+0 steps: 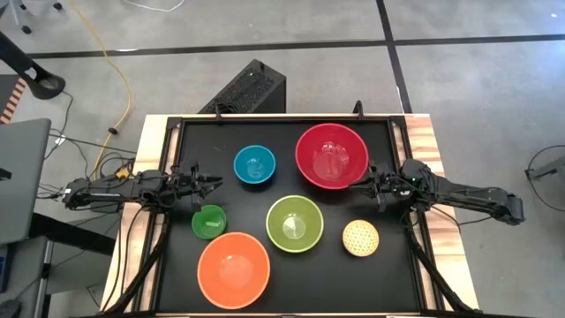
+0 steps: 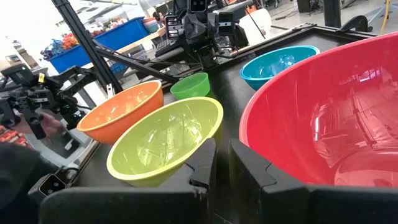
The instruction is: Nest bowls inside each other by size order
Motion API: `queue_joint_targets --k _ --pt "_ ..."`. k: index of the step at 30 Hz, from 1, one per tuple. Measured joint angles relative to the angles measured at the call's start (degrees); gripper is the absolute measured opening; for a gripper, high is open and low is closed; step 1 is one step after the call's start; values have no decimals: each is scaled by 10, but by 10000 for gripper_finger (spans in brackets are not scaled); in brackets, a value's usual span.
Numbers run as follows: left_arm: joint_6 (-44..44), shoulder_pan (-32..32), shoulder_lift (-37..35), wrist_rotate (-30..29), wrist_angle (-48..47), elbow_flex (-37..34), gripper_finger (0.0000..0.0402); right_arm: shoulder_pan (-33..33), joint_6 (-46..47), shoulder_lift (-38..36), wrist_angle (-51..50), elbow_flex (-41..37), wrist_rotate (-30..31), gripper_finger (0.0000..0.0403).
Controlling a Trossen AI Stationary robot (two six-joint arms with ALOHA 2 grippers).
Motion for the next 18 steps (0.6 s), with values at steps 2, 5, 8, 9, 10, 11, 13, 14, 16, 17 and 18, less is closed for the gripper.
queue_joint_targets --k 2,5,8,9,10,11,13,14,16,17,18 --pt "0 0 0 0 0 0 77 0 0 0 0 0 0 63" --pt "-3 0 0 0 0 0 77 0 0 0 0 0 0 63" --pt "-60 0 0 1 0 0 77 0 -9 0 0 0 3 63" --pt "-98 0 0 2 0 0 77 0 -14 0 0 0 11 63" --pt "-139 0 0 0 0 0 77 0 -19 0 1 0 25 63" --pt "-179 0 0 -3 0 0 77 0 -18 0 6 0 40 63" --pt "-254 0 0 -12 3 0 77 0 15 0 26 0 58 63" --pt "-287 0 0 -12 3 0 77 0 42 0 45 0 66 63" --pt "-327 0 0 -6 2 0 77 0 120 0 91 0 95 63" --pt "-333 0 0 -1 1 0 77 0 176 0 112 0 110 63" --pt "-335 0 1 6 1 0 77 0 232 0 131 0 126 63"
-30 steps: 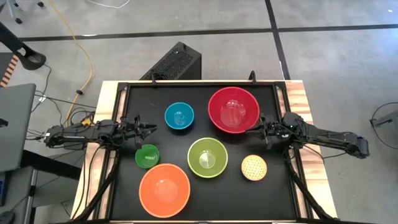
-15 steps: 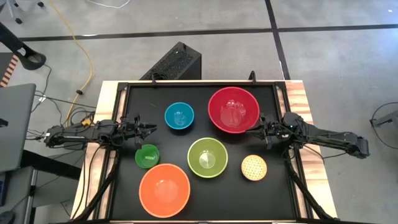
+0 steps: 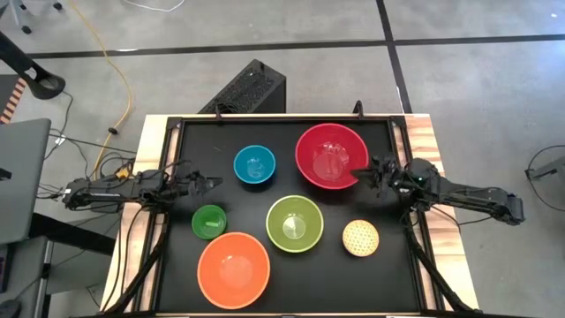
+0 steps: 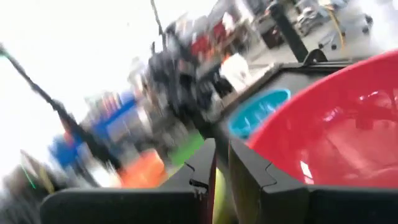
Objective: Nest bowls inside each other by size order
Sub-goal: Stack the orange bowl on top of the red bowl
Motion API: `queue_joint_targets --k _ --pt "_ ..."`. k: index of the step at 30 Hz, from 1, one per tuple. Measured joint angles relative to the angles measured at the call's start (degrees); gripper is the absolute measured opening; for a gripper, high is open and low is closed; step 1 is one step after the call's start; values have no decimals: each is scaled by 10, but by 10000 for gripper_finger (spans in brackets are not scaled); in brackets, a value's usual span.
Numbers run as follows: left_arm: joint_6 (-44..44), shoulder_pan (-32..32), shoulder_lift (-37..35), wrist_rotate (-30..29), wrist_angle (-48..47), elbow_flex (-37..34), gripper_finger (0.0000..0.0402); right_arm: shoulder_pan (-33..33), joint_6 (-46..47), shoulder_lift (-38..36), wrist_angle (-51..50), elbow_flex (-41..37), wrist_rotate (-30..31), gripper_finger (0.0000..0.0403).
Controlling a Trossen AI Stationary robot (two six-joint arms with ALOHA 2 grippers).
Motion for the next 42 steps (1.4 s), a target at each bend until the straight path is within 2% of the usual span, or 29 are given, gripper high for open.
queue_joint_targets --k 3,5,8,12,17,23,28,31,36,42 --pt "23 0 4 53 12 0 77 1 126 0 23 5 55 63" --pt "44 0 4 87 9 6 77 6 143 2 49 12 67 63" --pt "74 0 12 102 -1 17 77 24 162 22 115 25 104 63" --pt "124 0 28 98 -15 24 77 74 118 80 161 79 157 63" --pt "158 0 42 98 -52 24 77 166 19 231 159 213 220 63" --pt "198 1 43 108 -68 24 77 231 -68 425 128 386 226 63" --pt "234 0 43 158 -69 25 77 246 -72 559 76 496 230 63" --pt "248 1 52 160 -102 51 77 251 -76 633 79 554 218 63" --pt "319 0 109 135 -165 127 76 256 -81 751 76 658 183 63" --pt "361 0 189 117 -191 184 65 255 -136 871 71 775 139 63"
